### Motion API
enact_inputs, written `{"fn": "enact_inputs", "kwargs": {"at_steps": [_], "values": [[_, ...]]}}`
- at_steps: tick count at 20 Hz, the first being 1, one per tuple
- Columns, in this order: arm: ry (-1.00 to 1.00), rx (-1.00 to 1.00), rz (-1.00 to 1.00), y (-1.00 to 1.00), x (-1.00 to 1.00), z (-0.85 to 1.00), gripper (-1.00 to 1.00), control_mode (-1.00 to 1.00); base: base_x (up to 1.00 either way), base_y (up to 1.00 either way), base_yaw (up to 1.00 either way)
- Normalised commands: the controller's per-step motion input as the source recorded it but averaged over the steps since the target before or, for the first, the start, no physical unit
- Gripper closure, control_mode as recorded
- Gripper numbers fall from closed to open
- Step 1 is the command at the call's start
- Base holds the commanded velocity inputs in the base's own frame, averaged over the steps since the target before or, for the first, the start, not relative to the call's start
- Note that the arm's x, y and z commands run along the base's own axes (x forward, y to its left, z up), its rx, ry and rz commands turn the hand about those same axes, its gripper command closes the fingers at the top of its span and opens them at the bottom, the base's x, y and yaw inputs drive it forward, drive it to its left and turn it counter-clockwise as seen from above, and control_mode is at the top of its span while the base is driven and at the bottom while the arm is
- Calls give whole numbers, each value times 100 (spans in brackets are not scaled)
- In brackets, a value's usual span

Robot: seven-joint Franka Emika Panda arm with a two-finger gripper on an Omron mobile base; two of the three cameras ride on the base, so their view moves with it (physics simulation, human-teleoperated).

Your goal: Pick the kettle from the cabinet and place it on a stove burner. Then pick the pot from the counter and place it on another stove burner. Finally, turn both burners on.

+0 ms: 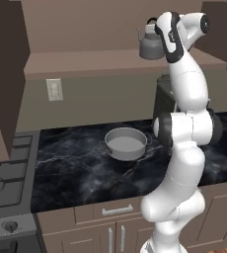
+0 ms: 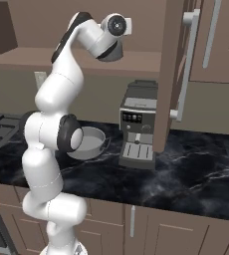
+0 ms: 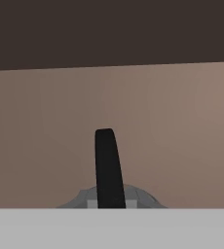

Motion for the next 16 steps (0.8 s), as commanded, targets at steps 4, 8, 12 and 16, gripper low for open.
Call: {"fn": "enact_inputs", "kwargs": {"at_steps": [4, 8, 12, 16], "values": [[0, 0, 0, 0, 0, 0, 100, -100, 0, 0, 0], [0, 0, 0, 0, -2, 0, 100, -100, 0, 0, 0], [-1, 0, 0, 0, -18, 0, 100, -100, 0, 0, 0], [-4, 0, 0, -1, -33, 0, 100, -100, 0, 0, 0]]}}
